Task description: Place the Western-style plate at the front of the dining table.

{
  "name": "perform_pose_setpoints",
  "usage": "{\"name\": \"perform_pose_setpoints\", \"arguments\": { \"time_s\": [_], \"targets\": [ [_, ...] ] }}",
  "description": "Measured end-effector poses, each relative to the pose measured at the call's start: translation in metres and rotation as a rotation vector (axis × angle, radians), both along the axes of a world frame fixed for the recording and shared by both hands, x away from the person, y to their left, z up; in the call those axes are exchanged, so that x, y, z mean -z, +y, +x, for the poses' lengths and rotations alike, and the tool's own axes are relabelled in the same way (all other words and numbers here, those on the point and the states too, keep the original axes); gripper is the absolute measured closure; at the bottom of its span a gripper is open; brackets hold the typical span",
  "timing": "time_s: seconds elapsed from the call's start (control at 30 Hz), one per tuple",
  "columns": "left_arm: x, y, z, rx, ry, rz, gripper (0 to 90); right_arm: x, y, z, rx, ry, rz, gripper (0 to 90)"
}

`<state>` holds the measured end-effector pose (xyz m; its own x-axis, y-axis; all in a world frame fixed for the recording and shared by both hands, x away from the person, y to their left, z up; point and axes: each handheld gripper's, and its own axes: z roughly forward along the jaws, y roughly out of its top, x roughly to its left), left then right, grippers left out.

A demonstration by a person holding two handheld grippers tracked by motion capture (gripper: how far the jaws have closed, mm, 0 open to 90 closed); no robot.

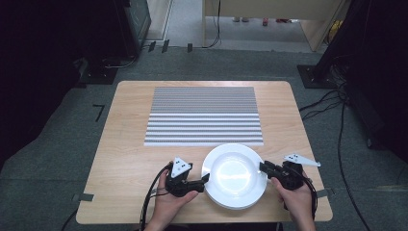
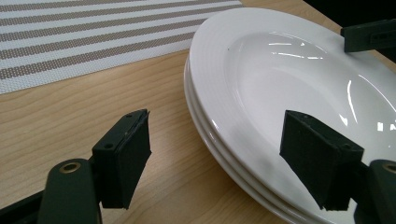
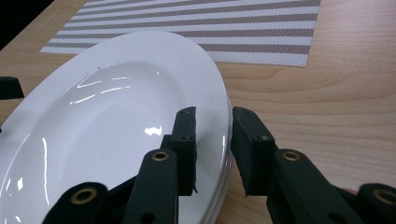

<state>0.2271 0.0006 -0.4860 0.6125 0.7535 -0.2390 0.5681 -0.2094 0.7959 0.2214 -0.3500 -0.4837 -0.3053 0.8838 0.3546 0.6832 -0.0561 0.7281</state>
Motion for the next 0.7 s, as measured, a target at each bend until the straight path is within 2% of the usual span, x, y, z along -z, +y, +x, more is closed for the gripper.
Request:
{"name": "perform_pose_setpoints", "arguments": {
  "time_s": [0.1,0.3,0.7],
  "targets": [
    [0.0003,-0.0008,-0.0005,0.006,0.001,0.001,25.5,-0.0013,-0.0020,-0.0010,0.005,-0.002,0.010,77.3],
    [0.0020,-0.0035,-0.0022,0.023,0.004,-0.002,30.3,-0.0009,-0.0033,-0.0009,0.007,0.006,0.026,77.7],
    [0.0051,-0.0080,-0.0033,0.069,0.034,-0.010,31.2,-0.0012,-0.0048,-0.0017,0.017,0.014,0.040,79.8]
  ]
}}
